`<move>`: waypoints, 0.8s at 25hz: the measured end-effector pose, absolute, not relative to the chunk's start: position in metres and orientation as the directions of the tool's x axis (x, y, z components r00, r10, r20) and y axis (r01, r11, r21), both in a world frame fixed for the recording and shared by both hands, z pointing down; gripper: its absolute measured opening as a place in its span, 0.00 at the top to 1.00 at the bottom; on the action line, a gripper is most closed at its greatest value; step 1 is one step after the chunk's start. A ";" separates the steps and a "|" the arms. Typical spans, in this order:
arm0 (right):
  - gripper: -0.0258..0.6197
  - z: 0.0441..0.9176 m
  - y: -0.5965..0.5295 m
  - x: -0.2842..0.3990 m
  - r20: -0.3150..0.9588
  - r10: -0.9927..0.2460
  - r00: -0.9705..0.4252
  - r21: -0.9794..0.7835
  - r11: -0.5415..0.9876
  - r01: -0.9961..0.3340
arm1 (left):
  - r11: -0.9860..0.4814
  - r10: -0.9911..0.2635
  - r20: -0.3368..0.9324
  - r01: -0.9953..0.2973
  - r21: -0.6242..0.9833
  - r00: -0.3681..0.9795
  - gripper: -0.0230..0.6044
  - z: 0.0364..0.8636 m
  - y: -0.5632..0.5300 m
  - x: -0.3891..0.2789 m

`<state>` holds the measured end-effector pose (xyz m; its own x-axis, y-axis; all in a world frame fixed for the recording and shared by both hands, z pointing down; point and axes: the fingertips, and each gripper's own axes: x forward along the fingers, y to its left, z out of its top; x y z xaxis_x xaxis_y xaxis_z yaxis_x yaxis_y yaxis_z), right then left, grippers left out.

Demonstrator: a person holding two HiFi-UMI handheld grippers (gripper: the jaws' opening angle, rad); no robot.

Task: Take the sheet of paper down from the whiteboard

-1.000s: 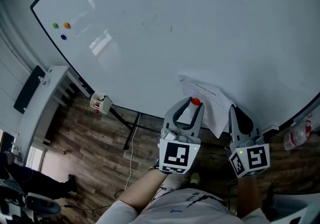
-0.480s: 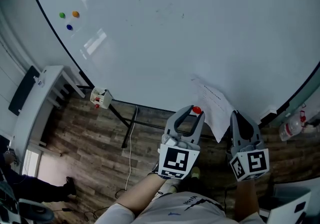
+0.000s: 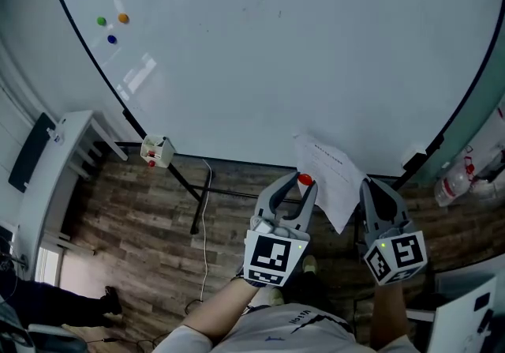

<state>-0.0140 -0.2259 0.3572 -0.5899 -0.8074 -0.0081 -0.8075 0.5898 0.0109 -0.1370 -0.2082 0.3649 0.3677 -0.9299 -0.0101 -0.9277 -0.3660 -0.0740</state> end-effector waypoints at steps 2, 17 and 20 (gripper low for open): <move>0.94 0.357 -0.217 -0.015 -0.003 -0.808 -0.590 0.017 0.590 -0.807 | -0.370 -0.929 -0.002 -0.927 -0.065 0.371 0.75 0.368 -0.201 -0.137; 0.94 0.347 -0.197 -0.016 0.006 -0.798 -0.602 0.073 0.601 -0.796 | -0.388 -0.920 -0.033 -0.919 -0.065 0.391 0.75 0.354 -0.188 -0.129; 0.94 0.348 -0.201 -0.016 0.003 -0.798 -0.603 0.067 0.602 -0.796 | -0.391 -0.919 -0.033 -0.918 -0.066 0.393 0.75 0.352 -0.192 -0.129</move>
